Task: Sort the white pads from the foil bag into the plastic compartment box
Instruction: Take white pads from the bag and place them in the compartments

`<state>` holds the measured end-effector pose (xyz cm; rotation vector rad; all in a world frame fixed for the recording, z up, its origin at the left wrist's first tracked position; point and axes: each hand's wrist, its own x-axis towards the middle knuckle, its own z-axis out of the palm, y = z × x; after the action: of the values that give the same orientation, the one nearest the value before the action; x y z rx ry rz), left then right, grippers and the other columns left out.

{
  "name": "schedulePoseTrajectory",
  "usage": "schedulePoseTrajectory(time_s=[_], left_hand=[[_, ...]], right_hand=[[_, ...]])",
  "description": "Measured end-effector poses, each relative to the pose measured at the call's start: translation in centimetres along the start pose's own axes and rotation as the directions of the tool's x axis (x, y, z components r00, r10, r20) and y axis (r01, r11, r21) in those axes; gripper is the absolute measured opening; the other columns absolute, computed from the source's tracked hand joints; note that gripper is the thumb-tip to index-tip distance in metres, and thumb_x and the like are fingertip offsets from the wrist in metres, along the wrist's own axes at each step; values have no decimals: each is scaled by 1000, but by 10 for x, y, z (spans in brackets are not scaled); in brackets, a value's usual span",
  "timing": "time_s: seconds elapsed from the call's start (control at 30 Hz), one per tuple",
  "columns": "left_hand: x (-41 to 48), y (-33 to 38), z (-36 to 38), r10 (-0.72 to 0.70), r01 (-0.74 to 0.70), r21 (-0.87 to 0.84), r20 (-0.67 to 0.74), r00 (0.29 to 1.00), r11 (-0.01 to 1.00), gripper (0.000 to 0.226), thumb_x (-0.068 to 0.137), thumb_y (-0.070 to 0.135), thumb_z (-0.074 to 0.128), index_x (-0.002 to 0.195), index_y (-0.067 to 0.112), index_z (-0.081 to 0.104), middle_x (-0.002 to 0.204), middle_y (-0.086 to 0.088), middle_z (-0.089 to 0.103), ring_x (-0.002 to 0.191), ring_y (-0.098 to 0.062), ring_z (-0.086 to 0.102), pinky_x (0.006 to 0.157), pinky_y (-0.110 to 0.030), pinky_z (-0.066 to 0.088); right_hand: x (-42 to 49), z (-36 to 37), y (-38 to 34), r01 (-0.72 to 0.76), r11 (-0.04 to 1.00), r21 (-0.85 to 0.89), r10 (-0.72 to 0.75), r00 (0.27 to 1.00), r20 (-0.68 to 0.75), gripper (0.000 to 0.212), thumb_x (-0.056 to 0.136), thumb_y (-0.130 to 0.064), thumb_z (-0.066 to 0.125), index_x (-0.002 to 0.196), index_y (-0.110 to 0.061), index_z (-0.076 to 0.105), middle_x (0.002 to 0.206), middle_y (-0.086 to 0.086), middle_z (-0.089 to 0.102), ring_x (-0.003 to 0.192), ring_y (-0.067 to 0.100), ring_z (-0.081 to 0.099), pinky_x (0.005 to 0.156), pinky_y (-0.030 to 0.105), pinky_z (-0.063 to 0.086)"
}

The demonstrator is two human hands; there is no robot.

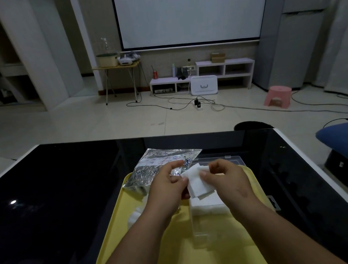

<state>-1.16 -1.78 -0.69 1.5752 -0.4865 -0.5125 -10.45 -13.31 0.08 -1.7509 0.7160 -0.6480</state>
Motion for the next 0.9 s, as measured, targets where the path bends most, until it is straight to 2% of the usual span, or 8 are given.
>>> schedulePoseTrajectory(time_s=[0.13,0.3,0.4,0.53,0.6,0.67,0.77,0.9], left_hand=[[0,-1,1,37,-37,61,8,999,997,36,96,5,55,123,29,58,85,-12,72,72,-20,71,65,-32,59],[-3,2,3,32,-29,-28,82,996,999,35,96,2,54,121,26,57,79,-12,67,73,-20,69,66,-31,60],[-1,1,1,2,5,-85,86,996,996,35,96,0,54,120,26,59,86,-13,70,75,-20,72,64,-28,57],[1,0,0,-12,20,-104,77,997,994,36,96,3,55,121,28,58,96,-13,72,79,-21,74,66,-29,58],[1,0,0,-14,21,-93,75,997,995,37,95,3,56,122,29,58,98,-13,71,78,-20,74,64,-28,57],[0,0,0,-25,34,-120,78,997,992,34,95,5,57,121,27,57,97,-14,70,74,-18,73,62,-26,56],[-1,2,2,-38,50,-169,77,996,984,24,97,15,58,119,24,58,93,-12,71,69,-16,71,60,-27,55],[-1,1,-4,-25,30,-84,56,998,996,37,89,1,64,117,23,54,89,-11,70,67,-13,70,61,-26,55]], right_hand=[[-3,3,-2,9,1000,6,-9,1000,4,6,89,-21,65,87,-15,64,92,1,66,87,20,63,75,43,53],[-6,6,-1,-14,1000,-28,14,1000,25,5,93,-24,59,90,-21,59,91,2,66,85,21,64,76,46,56],[-6,6,-3,-19,999,-40,21,999,28,8,93,-25,60,91,-18,59,92,1,65,83,18,63,75,43,55],[-5,6,-5,-103,994,43,101,993,59,12,91,-25,62,90,-14,59,97,13,66,86,28,64,79,50,54],[-5,4,-5,-121,987,107,114,991,65,12,90,-21,65,86,-14,57,95,14,65,82,25,62,73,46,54],[-7,4,-7,-110,984,139,101,992,70,12,89,-19,67,86,-14,56,92,9,65,84,24,63,70,40,54],[-9,5,-7,-33,995,90,32,999,5,14,87,-21,69,83,-13,57,86,7,65,83,26,64,72,45,55],[-9,6,-8,-39,993,111,37,999,21,13,87,-14,67,92,-14,55,91,10,67,82,28,66,72,46,57]])
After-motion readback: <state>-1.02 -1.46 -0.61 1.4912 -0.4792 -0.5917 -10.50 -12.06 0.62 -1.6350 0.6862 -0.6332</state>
